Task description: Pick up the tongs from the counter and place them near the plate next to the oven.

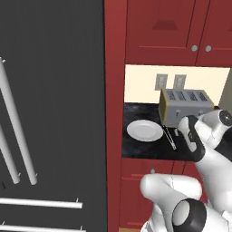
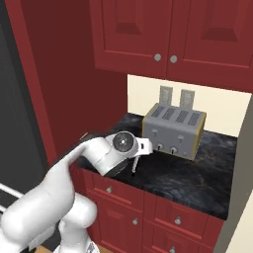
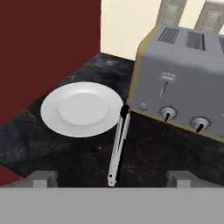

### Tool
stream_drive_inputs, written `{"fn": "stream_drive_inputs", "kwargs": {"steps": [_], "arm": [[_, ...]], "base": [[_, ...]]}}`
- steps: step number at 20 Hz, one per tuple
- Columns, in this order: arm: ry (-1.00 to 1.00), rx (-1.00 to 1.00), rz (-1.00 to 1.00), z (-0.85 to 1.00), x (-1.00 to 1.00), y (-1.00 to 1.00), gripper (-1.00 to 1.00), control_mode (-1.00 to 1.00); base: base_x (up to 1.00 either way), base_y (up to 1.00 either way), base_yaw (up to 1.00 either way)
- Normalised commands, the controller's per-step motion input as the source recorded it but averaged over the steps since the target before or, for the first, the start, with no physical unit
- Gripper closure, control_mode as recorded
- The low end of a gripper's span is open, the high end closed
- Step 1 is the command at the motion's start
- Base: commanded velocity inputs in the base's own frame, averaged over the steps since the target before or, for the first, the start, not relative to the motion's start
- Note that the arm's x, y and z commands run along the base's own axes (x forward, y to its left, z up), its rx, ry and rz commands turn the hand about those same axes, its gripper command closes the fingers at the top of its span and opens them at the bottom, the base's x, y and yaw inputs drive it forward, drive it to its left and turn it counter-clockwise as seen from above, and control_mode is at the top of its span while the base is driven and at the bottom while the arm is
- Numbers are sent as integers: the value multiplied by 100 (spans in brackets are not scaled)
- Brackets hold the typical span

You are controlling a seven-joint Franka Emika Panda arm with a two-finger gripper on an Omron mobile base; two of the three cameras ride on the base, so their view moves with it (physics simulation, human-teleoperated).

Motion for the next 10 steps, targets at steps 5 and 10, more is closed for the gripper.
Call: {"fn": "stream_drive_inputs", "kwargs": {"steps": [5,10], "arm": [[26,-66,16,9,-100,41,-100,-100],[7,-46,7,0,-100,38,-100,-100]], "base": [[0,0,0],[0,0,0]]}}
